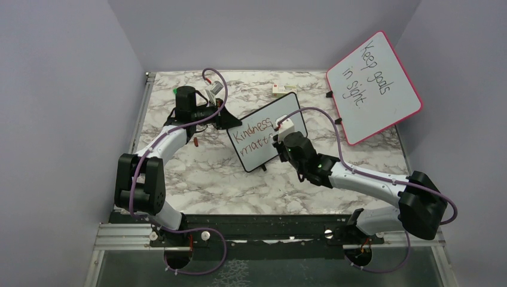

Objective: Write a sentence on the whiteboard

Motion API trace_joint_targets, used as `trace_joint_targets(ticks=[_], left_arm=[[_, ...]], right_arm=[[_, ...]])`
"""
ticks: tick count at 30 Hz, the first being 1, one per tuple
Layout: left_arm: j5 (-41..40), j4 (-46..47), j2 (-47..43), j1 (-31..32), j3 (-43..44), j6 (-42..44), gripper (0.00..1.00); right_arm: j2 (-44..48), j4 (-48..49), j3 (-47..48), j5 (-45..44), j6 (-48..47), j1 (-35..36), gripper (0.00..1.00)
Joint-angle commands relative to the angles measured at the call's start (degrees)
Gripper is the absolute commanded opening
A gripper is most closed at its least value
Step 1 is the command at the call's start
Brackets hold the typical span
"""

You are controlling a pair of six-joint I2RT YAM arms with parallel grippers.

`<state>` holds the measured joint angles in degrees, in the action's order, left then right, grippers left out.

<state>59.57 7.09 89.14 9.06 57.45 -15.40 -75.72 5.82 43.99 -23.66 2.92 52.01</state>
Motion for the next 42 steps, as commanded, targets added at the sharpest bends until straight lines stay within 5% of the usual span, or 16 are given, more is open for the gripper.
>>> trace_joint_targets(ticks=[1, 42], left_arm=[[-0.9, -4.2, -0.1, 0.1, -0.1, 1.1, 0.0], [-0.8, -4.1, -0.1, 0.1, -0.2, 1.0, 0.0]], right_arm=[[0.2, -2.5, 1.2, 3.5, 0.4, -0.1, 0.01], [1.3, -4.1, -1.4, -4.5, 0.7, -0.9, 0.01]])
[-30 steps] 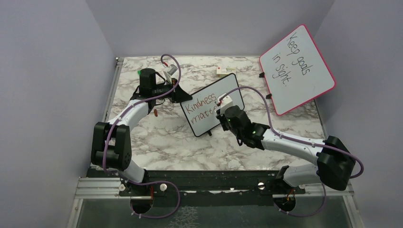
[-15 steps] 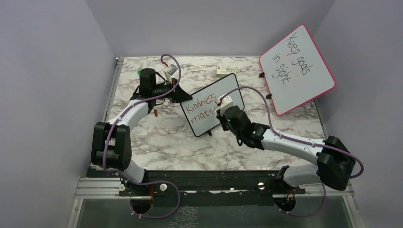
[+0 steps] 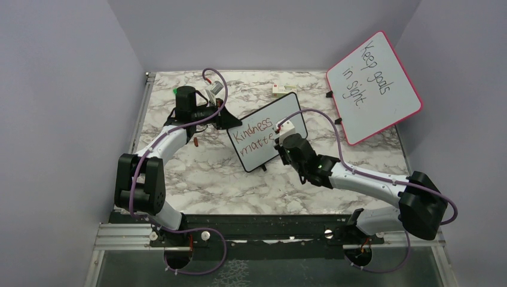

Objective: Write a sentence on the whiteboard

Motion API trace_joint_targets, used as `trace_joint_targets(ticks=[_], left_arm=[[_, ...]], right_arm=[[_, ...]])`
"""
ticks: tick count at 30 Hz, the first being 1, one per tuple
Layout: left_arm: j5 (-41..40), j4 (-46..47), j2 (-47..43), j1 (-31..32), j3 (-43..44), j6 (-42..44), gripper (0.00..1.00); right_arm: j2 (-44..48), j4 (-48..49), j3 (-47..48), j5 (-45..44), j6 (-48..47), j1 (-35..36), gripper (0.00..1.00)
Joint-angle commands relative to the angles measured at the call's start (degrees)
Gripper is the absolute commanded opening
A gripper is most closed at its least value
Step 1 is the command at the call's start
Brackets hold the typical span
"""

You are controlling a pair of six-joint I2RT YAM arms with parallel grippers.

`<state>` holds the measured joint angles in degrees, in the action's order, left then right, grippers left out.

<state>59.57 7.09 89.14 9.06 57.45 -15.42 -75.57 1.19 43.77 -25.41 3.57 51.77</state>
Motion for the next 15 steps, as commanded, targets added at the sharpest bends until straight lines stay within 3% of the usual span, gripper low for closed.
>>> trace_joint_targets(ticks=[1, 15], left_arm=[[-0.8, -4.1, -0.1, 0.0, -0.2, 1.0, 0.0], [-0.8, -4.1, -0.1, 0.1, -0.2, 1.0, 0.0]], right_arm=[[1.2, 0.8, -1.1, -2.9, 0.0, -0.7, 0.01], [3.7, 5.5, -1.1, -2.2, -0.9, -1.1, 0.01]])
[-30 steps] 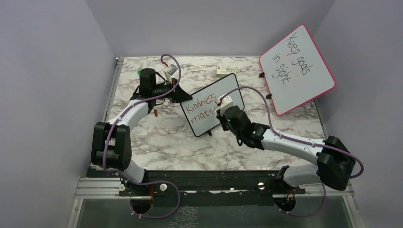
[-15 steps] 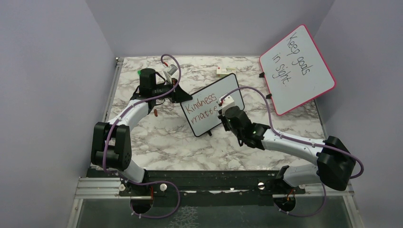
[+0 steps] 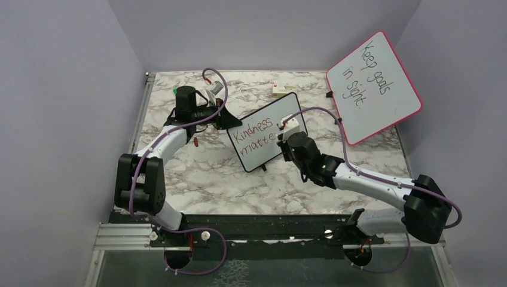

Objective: Write a sentence on the whiteboard

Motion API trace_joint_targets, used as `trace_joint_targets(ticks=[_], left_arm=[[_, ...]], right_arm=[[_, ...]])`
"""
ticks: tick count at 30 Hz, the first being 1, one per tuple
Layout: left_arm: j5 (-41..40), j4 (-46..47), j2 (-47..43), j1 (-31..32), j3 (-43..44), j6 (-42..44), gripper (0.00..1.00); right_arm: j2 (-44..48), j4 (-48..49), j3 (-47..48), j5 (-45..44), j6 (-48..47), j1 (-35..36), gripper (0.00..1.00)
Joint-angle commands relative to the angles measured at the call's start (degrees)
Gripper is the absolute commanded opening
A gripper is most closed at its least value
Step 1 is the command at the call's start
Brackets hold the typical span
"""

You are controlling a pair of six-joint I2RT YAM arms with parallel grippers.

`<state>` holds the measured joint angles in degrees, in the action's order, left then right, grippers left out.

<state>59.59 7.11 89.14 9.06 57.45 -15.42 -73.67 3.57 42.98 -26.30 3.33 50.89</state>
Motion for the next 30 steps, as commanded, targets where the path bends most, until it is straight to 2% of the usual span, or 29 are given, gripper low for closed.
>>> trace_joint_targets(ticks=[1, 20, 30], left_arm=[[-0.8, -4.2, -0.1, 0.0, -0.2, 1.0, 0.0], [-0.7, -4.1, 0.0, 0.1, -0.1, 1.0, 0.0], [-0.7, -4.2, 0.0, 0.0, -0.1, 1.0, 0.0]], right_arm=[[1.8, 3.3, -0.4, -1.4, -0.8, -0.3, 0.01], [-1.5, 4.2, 0.9, 0.3, -0.8, -1.3, 0.01], [-1.4, 0.3, 0.3, 1.1, 0.5, -1.4, 0.01]])
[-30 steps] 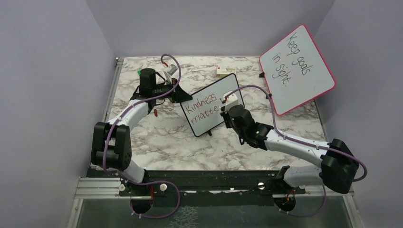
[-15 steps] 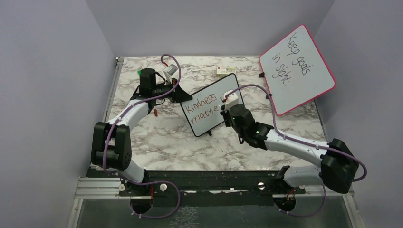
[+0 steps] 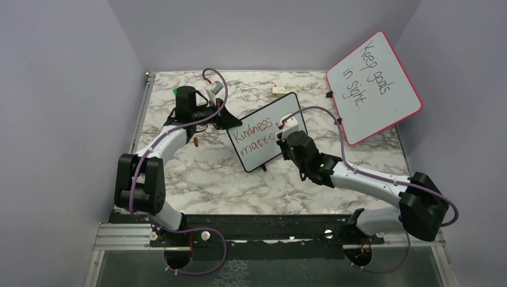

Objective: Write a sentence on the whiteboard

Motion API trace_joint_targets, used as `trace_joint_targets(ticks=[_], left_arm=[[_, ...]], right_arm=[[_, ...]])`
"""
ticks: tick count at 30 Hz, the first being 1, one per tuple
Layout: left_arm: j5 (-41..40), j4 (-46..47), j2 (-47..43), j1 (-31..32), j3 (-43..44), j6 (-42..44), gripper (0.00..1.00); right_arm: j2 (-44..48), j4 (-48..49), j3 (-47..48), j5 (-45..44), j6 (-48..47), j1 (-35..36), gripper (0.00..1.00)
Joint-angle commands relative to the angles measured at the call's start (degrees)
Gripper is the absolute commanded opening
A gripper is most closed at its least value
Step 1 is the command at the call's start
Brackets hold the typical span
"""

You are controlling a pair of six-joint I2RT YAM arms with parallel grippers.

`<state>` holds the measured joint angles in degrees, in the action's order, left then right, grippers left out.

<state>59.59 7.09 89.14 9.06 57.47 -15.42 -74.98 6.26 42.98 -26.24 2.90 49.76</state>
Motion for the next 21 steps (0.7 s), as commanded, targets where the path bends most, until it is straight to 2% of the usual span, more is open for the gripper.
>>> trace_joint_targets(ticks=[1, 10, 21], left_arm=[[-0.7, -4.2, 0.0, 0.1, -0.1, 1.0, 0.0], [-0.8, -4.1, -0.1, 0.1, -0.1, 1.0, 0.0], [-0.7, -4.1, -0.1, 0.1, -0.2, 1.0, 0.0]], right_arm=[[0.1, -3.0, 0.1, 1.1, 1.0, -0.3, 0.01], [1.2, -5.3, -1.4, 1.5, 2.5, -0.3, 0.01], [0.4, -3.2, -0.3, 1.1, 1.7, -0.3, 0.01]])
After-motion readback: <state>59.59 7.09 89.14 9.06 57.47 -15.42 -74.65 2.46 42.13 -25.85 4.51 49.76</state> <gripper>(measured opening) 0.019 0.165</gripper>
